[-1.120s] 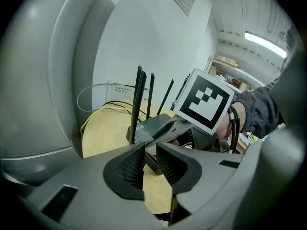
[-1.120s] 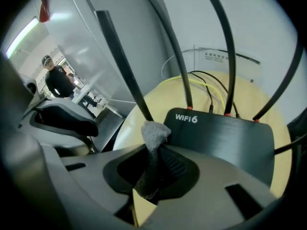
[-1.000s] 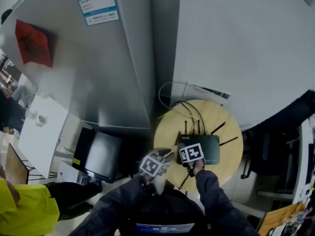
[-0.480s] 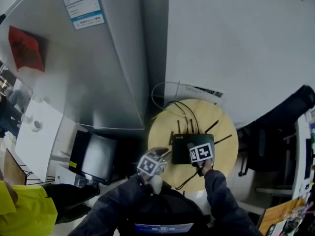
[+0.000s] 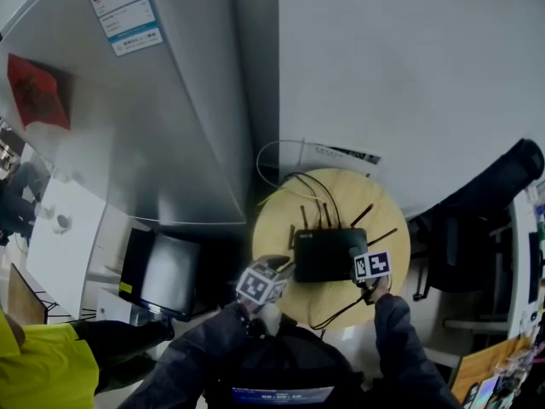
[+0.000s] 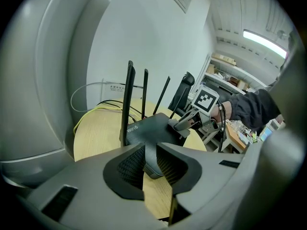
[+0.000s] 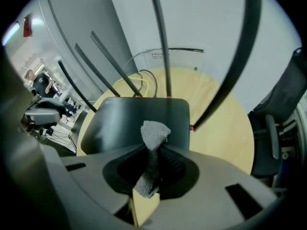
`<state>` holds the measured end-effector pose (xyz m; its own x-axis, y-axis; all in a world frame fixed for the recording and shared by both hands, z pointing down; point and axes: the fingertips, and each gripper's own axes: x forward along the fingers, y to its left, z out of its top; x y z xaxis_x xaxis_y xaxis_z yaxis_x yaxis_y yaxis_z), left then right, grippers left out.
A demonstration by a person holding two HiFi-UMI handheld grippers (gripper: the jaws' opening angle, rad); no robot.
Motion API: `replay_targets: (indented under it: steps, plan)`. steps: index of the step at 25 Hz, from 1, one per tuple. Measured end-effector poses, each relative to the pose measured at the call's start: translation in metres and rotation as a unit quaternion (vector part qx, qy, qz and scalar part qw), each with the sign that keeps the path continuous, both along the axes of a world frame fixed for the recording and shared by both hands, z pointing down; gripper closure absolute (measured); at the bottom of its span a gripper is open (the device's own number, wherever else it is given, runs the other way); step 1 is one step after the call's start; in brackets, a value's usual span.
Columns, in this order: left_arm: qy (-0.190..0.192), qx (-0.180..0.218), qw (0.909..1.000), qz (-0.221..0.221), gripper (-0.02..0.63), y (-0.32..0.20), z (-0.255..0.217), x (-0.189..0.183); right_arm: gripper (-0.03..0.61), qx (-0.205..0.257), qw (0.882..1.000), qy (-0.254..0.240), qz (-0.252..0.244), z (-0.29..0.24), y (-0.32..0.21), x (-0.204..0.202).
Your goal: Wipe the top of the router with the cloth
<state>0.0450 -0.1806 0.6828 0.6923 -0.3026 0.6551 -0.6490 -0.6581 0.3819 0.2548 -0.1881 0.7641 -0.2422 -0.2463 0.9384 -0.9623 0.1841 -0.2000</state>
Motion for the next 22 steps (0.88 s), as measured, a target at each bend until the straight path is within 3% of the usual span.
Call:
replay_targets:
  steps: [6, 11, 22]
  plan:
    - [-0.001, 0.002, 1.0, 0.004, 0.554, 0.002, -0.002, 0.0, 0.498, 0.021, 1.0, 0.013, 0.018, -0.005, -0.004, 0.021]
    - [-0.004, 0.003, 1.0, 0.003, 0.554, 0.003, -0.001, -0.003, 0.498, 0.027, 0.999, -0.002, 0.021, -0.009, -0.004, 0.007]
    - [-0.008, 0.002, 1.0, -0.003, 0.554, 0.01, -0.003, -0.026, 0.497, 0.025, 0.996, -0.071, -0.047, -0.021, 0.008, -0.152]
